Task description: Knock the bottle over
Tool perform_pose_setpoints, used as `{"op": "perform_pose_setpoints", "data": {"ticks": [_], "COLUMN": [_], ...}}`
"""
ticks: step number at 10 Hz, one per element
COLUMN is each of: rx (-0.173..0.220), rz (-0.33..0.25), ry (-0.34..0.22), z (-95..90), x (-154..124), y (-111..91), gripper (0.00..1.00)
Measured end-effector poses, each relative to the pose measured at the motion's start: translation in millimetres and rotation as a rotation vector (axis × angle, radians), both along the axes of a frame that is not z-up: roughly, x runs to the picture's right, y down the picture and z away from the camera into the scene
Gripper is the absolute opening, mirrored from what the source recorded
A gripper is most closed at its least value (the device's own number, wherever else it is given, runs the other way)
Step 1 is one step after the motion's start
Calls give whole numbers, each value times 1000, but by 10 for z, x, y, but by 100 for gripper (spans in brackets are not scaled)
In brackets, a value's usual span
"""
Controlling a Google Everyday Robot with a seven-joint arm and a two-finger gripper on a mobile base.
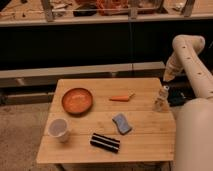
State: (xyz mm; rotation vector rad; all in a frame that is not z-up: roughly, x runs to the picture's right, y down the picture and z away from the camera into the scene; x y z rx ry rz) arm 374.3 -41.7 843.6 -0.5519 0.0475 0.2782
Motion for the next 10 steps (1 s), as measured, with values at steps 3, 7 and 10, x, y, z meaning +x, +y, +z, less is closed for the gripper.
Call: {"op": "perform_pose_setpoints", "data": {"ticks": [3,7,10], "rx": [1,-1,-5], "rz": [14,22,25], "ry": [-6,-18,-31], "z": [15,39,58], "x": [10,21,16], "y": [38,88,139], "gripper": [0,0,0]}}
